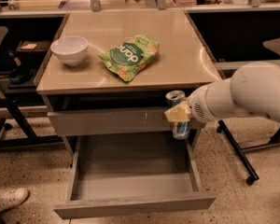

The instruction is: Place redbull can into middle drawer

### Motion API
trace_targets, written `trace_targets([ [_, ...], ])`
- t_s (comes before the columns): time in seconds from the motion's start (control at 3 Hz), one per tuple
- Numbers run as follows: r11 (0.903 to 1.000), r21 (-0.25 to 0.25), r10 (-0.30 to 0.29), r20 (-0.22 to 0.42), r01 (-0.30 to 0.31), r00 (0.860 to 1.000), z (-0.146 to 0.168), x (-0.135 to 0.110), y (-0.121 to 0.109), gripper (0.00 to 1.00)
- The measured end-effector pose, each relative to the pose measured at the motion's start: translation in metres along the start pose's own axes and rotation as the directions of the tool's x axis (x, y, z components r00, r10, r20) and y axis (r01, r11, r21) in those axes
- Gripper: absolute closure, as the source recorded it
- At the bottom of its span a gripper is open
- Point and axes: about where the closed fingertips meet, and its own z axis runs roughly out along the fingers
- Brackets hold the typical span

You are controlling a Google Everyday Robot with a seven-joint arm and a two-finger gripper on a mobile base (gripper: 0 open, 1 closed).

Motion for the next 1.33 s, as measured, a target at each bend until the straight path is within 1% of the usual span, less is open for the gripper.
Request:
trace_targets([
  [0.33,0.9954,-0.095,0.008,-0.060,-0.013,0.998,0.041,0.016,0.036,1.00],
  [0.67,0.9949,-0.100,0.007,-0.063,-0.014,0.998,0.044,0.017,0.038,1.00],
  [1.0,0.9925,-0.118,0.021,-0.065,-0.029,0.998,0.053,0.023,0.045,1.00],
  [1.33,0.9823,-0.159,0.087,-0.080,-0.099,0.993,0.095,0.053,0.066,1.00],
])
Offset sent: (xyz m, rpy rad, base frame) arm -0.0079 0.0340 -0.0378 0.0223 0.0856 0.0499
